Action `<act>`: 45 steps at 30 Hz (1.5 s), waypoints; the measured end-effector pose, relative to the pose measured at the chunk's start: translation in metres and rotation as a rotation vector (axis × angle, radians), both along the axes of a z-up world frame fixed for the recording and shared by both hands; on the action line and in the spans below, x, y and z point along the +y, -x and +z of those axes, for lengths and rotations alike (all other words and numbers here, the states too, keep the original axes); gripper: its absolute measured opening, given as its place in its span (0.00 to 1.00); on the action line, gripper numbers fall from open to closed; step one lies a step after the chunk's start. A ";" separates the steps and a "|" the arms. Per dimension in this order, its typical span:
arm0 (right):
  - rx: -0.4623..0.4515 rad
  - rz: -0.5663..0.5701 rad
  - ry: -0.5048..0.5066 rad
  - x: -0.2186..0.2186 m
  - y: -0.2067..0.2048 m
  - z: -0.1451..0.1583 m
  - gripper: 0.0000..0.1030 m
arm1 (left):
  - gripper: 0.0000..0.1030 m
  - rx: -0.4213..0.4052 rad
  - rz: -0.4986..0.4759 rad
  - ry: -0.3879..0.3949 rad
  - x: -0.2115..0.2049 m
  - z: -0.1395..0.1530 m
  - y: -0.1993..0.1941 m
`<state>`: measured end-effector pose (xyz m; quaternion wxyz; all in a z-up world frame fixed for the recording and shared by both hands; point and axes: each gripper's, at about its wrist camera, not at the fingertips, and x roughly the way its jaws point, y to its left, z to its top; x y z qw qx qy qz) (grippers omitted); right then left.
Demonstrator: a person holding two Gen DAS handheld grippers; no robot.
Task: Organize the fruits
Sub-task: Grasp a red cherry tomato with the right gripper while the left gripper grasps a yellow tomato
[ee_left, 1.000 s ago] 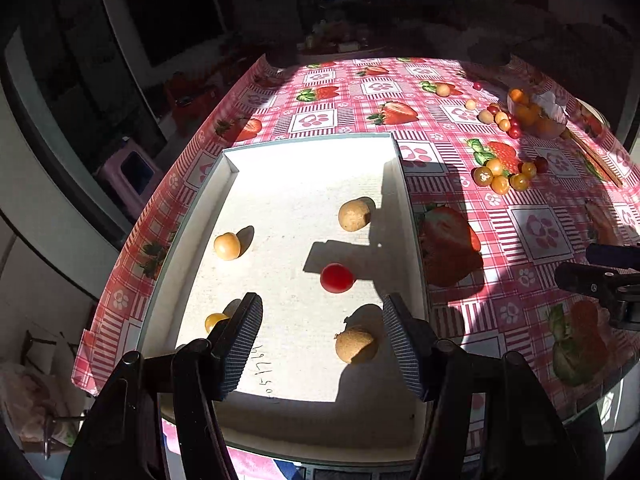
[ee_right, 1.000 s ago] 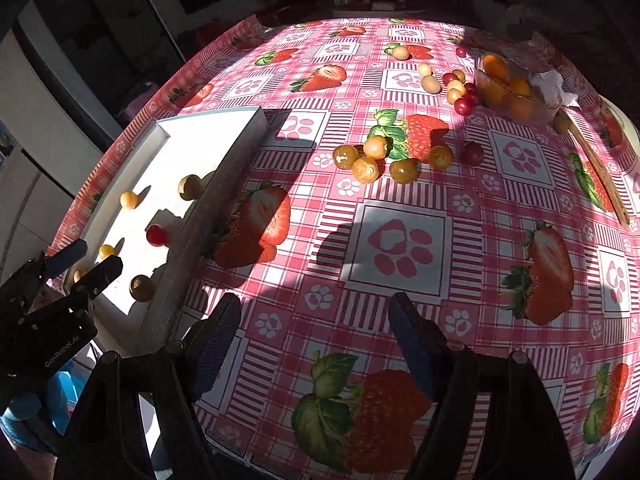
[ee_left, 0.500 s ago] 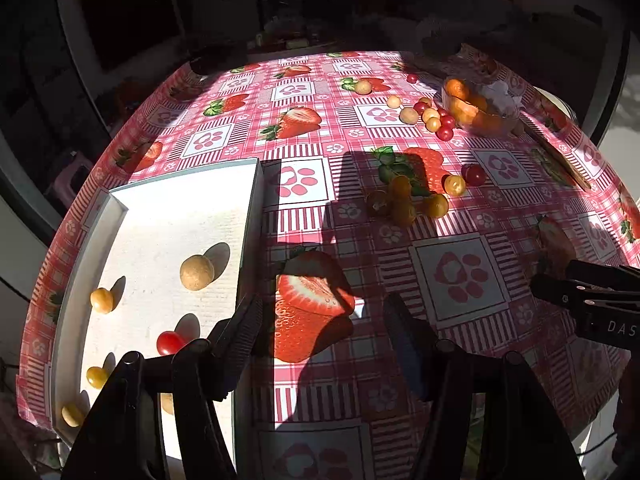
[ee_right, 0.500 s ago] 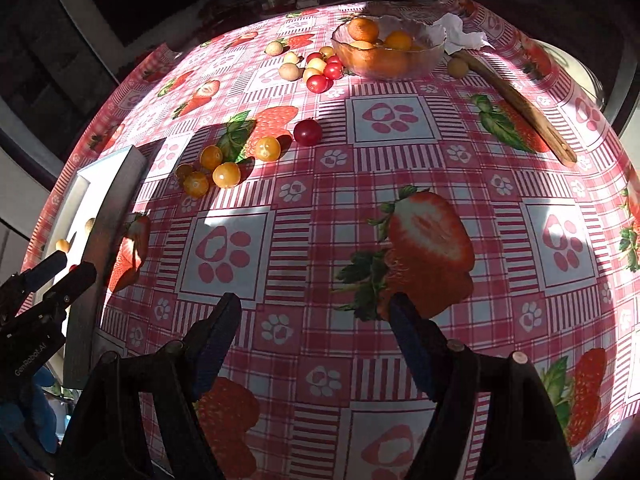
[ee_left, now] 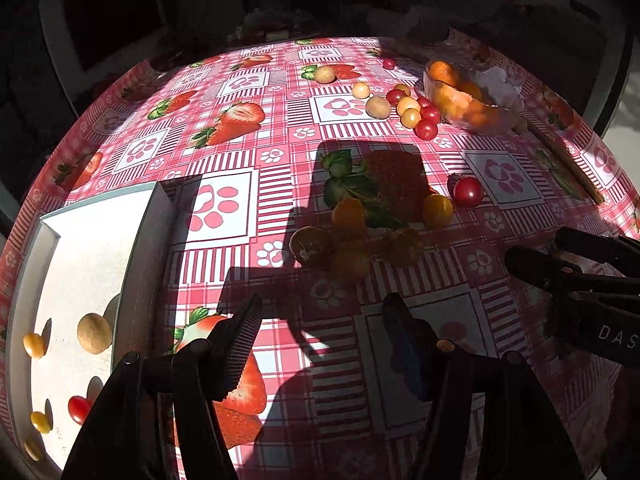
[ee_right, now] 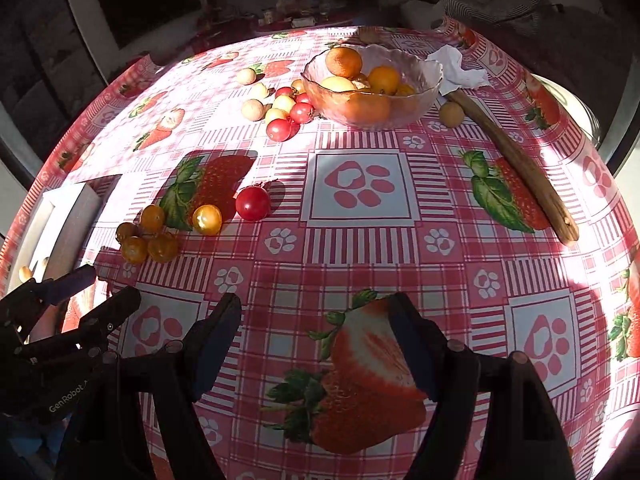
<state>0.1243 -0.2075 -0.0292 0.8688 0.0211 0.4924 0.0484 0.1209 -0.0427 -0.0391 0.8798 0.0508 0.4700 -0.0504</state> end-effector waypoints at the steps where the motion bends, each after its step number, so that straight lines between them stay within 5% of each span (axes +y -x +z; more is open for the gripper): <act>1: -0.003 0.004 0.002 0.002 -0.004 0.000 0.77 | 0.62 -0.005 -0.004 -0.002 -0.002 0.000 -0.002; 14: -0.077 0.096 0.061 0.031 -0.045 -0.004 0.65 | 0.62 -0.045 -0.023 0.045 -0.006 -0.003 -0.025; 17: -0.090 0.119 0.076 0.037 -0.050 -0.004 0.50 | 0.55 -0.056 -0.042 0.048 -0.008 -0.003 -0.025; 20: -0.091 0.140 0.064 0.040 -0.052 -0.003 0.24 | 0.38 -0.061 -0.063 0.060 -0.010 -0.001 -0.024; 45: -0.007 0.050 -0.096 0.001 0.010 0.002 0.23 | 0.28 -0.064 -0.074 0.088 -0.004 -0.001 0.002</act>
